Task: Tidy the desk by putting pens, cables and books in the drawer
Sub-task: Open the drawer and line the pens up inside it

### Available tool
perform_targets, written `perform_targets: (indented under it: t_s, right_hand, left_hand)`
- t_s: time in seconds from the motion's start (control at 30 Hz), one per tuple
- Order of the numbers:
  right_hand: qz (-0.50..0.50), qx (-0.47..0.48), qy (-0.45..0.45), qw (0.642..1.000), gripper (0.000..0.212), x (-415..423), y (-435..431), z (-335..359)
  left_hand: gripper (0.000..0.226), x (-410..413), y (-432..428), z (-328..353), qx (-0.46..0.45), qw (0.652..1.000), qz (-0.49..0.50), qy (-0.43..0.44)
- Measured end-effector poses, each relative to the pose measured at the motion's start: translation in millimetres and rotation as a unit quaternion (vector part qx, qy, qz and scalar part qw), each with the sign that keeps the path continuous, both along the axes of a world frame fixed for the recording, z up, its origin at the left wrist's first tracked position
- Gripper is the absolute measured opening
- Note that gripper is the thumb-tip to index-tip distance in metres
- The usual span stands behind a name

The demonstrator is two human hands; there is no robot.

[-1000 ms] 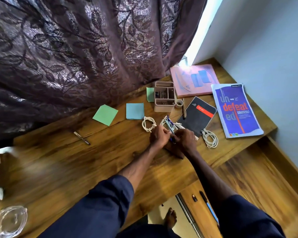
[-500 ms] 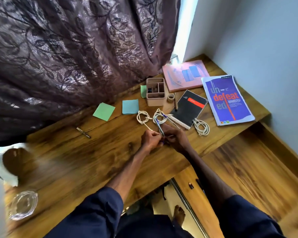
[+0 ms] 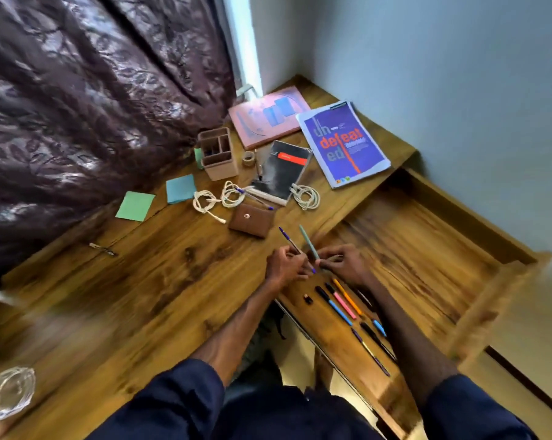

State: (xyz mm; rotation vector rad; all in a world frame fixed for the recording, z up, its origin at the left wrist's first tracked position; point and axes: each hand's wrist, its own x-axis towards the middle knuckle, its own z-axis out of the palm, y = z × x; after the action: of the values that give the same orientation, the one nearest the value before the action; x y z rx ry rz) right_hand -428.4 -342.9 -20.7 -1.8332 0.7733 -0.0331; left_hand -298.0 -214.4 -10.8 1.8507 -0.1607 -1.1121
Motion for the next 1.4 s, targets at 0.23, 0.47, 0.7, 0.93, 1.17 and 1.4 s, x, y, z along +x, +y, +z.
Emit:
perform_targets:
  t_s: [0.23, 0.47, 0.7, 0.93, 1.17, 1.4]
  right_hand:
    - [-0.177, -0.099, 0.213, 0.956, 0.012, -122.7, -27.7, -49.6]
    - [-0.135, -0.131, 0.292, 0.938, 0.008, -135.0, -27.4, -90.1]
    - [-0.126, -0.167, 0.316, 0.925, 0.013, -121.5, -29.7, -110.4]
    - [-0.11, -0.183, 0.316, 0.924, 0.011, -119.1, -29.1, -118.9]
    - [-0.086, -0.188, 0.321, 0.924, 0.009, -118.0, -30.0, -117.9]
    - [-0.098, -0.217, 0.274, 0.932, 0.022, -120.3, -27.9, -113.5]
  left_hand:
    - [0.016, -81.2, -34.5, -23.1, 0.043, 0.995, -0.089, -0.016]
    - [0.018, -97.5, -42.8, -44.2, 0.091, 0.985, -0.136, -0.058]
    - [0.021, -93.3, -43.8, -59.6, 0.117, 0.981, -0.143, -0.064]
    - [0.021, -95.1, -44.5, -67.1, 0.12, 0.98, -0.149, -0.053]
    - [0.021, -97.3, -43.6, -71.3, 0.128, 0.98, -0.149, -0.044]
    - [0.016, -102.7, -45.5, -73.1, 0.138, 0.975, -0.167, -0.056]
